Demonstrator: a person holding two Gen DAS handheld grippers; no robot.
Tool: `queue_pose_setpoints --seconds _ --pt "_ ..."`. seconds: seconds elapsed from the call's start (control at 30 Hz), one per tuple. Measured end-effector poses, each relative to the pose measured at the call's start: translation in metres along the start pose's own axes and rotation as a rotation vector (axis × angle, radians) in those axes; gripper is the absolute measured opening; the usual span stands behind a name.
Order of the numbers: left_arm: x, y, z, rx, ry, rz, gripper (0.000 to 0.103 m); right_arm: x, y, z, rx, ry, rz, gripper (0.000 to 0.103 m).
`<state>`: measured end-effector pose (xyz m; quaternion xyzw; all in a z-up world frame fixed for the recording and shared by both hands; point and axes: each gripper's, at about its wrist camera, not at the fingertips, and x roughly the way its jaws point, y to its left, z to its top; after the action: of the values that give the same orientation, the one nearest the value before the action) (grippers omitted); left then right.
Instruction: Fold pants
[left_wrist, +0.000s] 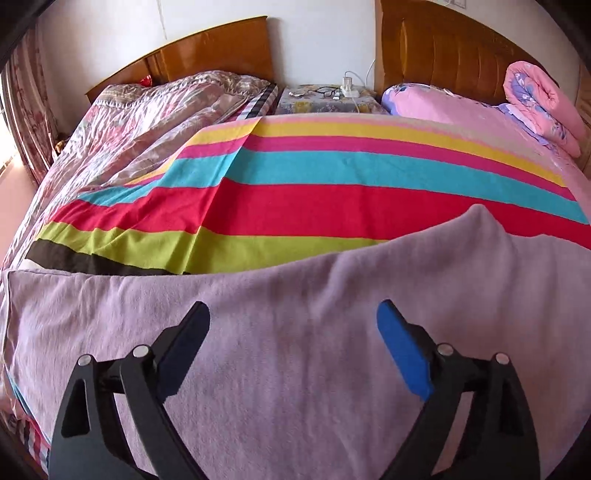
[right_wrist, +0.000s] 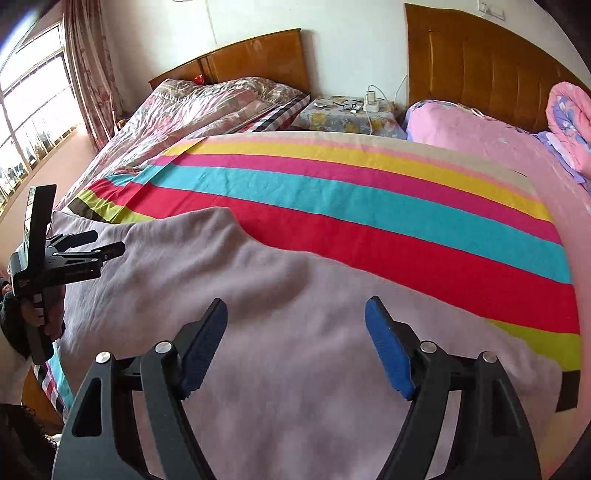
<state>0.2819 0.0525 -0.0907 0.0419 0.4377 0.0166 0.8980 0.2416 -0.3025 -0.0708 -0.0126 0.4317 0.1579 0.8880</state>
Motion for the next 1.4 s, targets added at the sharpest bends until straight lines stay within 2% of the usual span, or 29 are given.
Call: queue_pose_setpoints --seconds 0.07,0.13,0.23,0.27,0.33,0.37,0.4,0.47,0.57,0.63,0.7,0.8,0.9,0.97,1.07,1.17,1.3,1.4 --pt "-0.017 -0.029 -0.001 0.041 -0.032 -0.07 0.093 -0.007 -0.023 -0.021 0.008 0.045 -0.064 0.078" --pt "-0.019 -0.063 -0.006 0.103 -0.024 -0.124 0.093 -0.007 -0.047 -0.046 0.034 0.108 -0.099 0.078" --pt "0.004 -0.096 -0.02 0.18 0.028 -0.083 0.096 -0.026 -0.056 -0.069 -0.001 0.076 -0.118 0.077" --pt "0.007 -0.092 -0.023 0.148 0.001 -0.086 0.099 -0.036 -0.057 -0.074 0.017 0.058 -0.109 0.077" --pt "0.013 -0.08 -0.02 0.079 0.05 -0.11 0.101 -0.057 -0.055 -0.083 0.061 0.03 -0.155 0.078" --pt "0.011 -0.076 -0.02 0.055 0.054 -0.083 0.1 -0.065 -0.049 -0.088 0.067 0.021 -0.16 0.079" --pt "0.004 -0.075 -0.021 0.051 0.037 -0.071 0.099 -0.071 -0.04 -0.094 0.051 0.011 -0.117 0.08" --pt "-0.017 -0.079 -0.029 0.079 -0.017 -0.112 0.1 -0.074 -0.02 -0.11 -0.006 0.016 -0.053 0.08" --pt "-0.029 -0.091 -0.05 0.132 -0.061 -0.088 0.1 -0.061 -0.007 -0.137 -0.127 0.048 -0.153 0.083" --pt "-0.019 -0.099 -0.065 0.172 -0.026 -0.054 0.101 -0.066 -0.012 -0.143 -0.105 0.02 -0.136 0.083" --pt "-0.029 -0.095 -0.067 0.143 -0.052 -0.045 0.098 -0.083 -0.014 -0.145 -0.08 -0.019 -0.122 0.082" --pt "-0.06 -0.101 -0.071 0.175 -0.123 -0.055 0.098 -0.116 -0.026 -0.16 -0.002 -0.117 -0.088 0.082" --pt "-0.086 -0.12 -0.084 0.209 -0.149 -0.155 0.099 -0.137 -0.051 -0.177 0.134 -0.173 -0.058 0.082" --pt "-0.088 -0.137 -0.096 0.262 -0.142 -0.161 0.099 -0.14 -0.058 -0.176 0.198 -0.201 -0.052 0.082" --pt "-0.076 -0.152 -0.112 0.292 -0.101 -0.155 0.099 -0.131 -0.049 -0.164 0.2 -0.227 0.022 0.082" --pt "-0.069 -0.148 -0.117 0.256 -0.078 -0.175 0.101 -0.104 -0.045 -0.154 0.193 -0.159 0.035 0.083" --pt "-0.058 -0.136 -0.113 0.203 -0.011 -0.253 0.102 -0.093 -0.045 -0.159 0.176 -0.109 -0.045 0.084" --pt "-0.06 -0.127 -0.107 0.165 0.006 -0.279 0.101 -0.106 -0.036 -0.147 0.157 -0.107 -0.16 0.084"
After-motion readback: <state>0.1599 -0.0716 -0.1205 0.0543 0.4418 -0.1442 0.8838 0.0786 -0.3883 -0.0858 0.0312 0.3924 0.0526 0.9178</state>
